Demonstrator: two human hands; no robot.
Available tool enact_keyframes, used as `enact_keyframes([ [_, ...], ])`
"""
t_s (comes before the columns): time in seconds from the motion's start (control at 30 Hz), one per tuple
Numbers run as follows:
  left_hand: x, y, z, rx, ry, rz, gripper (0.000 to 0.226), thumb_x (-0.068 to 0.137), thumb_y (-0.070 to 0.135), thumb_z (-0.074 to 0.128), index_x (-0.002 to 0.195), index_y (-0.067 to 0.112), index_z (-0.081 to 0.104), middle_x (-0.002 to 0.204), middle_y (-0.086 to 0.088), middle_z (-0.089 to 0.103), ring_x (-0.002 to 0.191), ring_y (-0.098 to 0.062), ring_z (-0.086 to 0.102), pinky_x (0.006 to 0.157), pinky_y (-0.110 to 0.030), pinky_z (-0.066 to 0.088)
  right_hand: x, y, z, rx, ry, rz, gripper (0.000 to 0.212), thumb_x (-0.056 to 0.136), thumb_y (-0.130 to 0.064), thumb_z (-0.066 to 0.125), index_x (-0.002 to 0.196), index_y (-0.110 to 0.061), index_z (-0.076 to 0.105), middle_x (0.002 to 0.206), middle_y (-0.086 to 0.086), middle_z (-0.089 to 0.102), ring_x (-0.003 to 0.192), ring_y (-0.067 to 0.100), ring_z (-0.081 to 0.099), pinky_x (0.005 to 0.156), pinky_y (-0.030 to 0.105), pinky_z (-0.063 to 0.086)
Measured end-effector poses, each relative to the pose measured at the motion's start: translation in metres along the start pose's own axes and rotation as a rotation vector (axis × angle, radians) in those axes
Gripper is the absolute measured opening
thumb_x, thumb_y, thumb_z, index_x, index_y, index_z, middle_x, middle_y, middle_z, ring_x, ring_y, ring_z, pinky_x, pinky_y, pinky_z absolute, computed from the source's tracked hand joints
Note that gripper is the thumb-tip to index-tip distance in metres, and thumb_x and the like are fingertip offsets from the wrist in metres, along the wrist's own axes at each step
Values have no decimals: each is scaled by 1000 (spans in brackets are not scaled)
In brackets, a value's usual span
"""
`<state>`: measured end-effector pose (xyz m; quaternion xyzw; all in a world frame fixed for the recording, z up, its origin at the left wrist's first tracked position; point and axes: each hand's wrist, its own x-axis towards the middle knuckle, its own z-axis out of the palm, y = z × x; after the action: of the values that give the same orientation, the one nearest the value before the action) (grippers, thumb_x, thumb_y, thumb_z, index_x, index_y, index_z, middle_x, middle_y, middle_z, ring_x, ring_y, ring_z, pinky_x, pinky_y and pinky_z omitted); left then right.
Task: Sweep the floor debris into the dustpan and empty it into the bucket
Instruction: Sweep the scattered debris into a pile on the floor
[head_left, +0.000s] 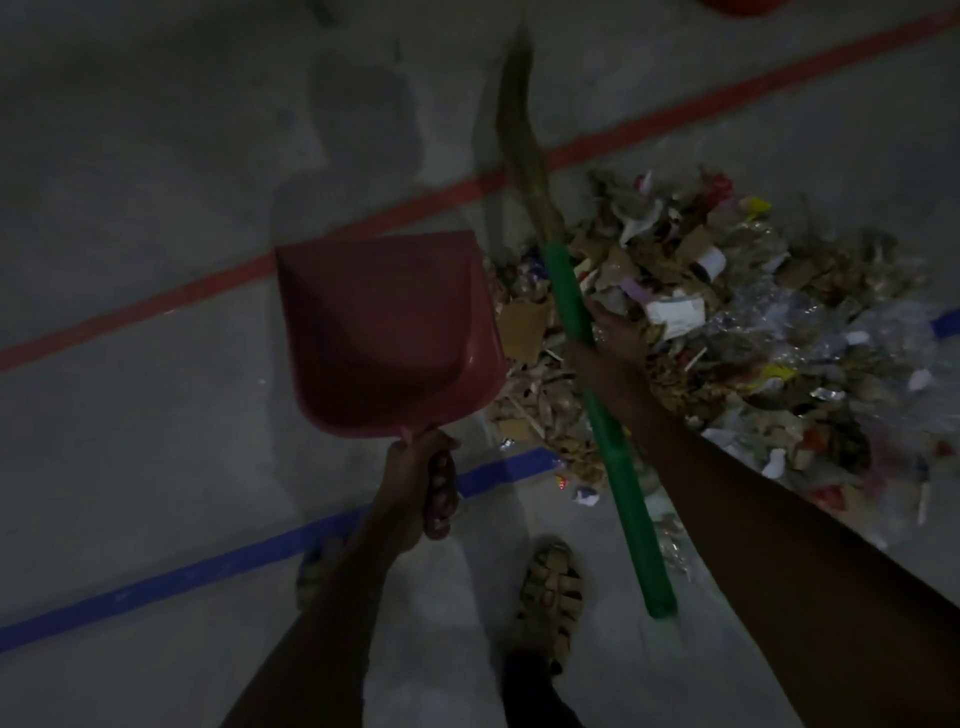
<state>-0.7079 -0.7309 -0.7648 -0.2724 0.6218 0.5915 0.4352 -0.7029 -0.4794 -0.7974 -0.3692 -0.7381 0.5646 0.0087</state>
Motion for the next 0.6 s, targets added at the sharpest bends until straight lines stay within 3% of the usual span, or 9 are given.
enact_keyframes([
  [0.13,24,11,-22,-18,-10,-26,40,89,16,54,55,10,35,39,-7,27,28,-16,25,39,-17,24,44,-30,42,40,-50,97,46,92,-1,64,136,-9,55,90,5,65,54,9,58,47,17,47],
  [0.23,34,17,-42,-16,-12,-90,40,91,18,52,54,15,35,40,-4,28,27,-15,25,39,-16,25,58,-32,65,49,-56,168,36,93,-7,64,130,-5,62,77,7,66,42,6,58,42,20,46],
  [0.33,33,26,-65,28,-5,-140,40,91,15,54,55,15,36,44,-3,28,29,-15,25,37,-15,24,43,-29,82,74,-6,181,29,92,-8,67,119,-15,66,73,2,66,46,5,59,47,23,51],
  [0.4,27,36,-82,22,-13,-147,42,92,12,54,55,15,36,44,-3,26,29,-14,24,38,-14,24,23,-23,88,-4,45,171,38,92,-8,67,122,-28,57,76,2,65,51,4,59,47,17,49],
  [0.47,23,47,-101,15,-23,-178,43,92,11,55,53,16,37,45,-3,26,30,-13,23,39,-15,22,-3,-11,92,-120,87,168,41,91,-9,67,130,-19,59,77,7,65,55,10,59,45,14,46],
  [0.53,23,58,-122,28,-34,-195,44,89,13,56,50,18,37,47,-3,25,33,-13,22,43,-18,19,-33,4,94,-257,122,148,33,89,-15,68,121,-7,64,79,12,65,60,19,61,47,22,48],
  [0.6,28,70,-141,41,-29,-202,43,90,13,55,51,17,36,47,-3,24,33,-13,22,42,-17,20,-62,19,97,-393,140,143,31,84,-20,68,113,-9,65,86,14,64,66,24,62,54,27,48],
])
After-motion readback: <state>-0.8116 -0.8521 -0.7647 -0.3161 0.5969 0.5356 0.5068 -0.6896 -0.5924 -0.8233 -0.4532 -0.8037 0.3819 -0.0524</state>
